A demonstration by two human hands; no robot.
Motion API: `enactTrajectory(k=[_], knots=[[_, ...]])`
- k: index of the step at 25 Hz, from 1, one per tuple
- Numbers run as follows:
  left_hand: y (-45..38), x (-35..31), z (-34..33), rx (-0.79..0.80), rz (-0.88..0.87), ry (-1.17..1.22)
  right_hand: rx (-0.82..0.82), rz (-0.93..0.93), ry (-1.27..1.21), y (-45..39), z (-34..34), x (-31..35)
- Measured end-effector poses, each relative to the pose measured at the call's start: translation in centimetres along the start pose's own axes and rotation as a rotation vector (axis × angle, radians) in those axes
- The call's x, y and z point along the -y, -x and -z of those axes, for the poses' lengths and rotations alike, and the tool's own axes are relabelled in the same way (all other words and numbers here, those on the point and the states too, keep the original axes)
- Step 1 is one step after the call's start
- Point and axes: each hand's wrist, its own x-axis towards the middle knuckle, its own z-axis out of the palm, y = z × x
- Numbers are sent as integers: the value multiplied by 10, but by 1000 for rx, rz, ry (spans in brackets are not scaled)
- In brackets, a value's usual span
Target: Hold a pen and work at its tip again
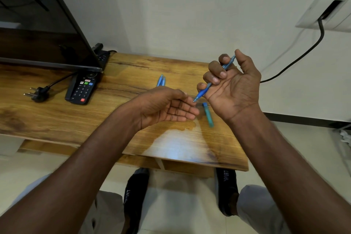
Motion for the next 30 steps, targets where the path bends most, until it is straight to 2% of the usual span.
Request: enactTrajectory(k=[30], knots=[[2, -1, -1, 0, 5, 11, -26, 7, 30, -2, -3, -1]])
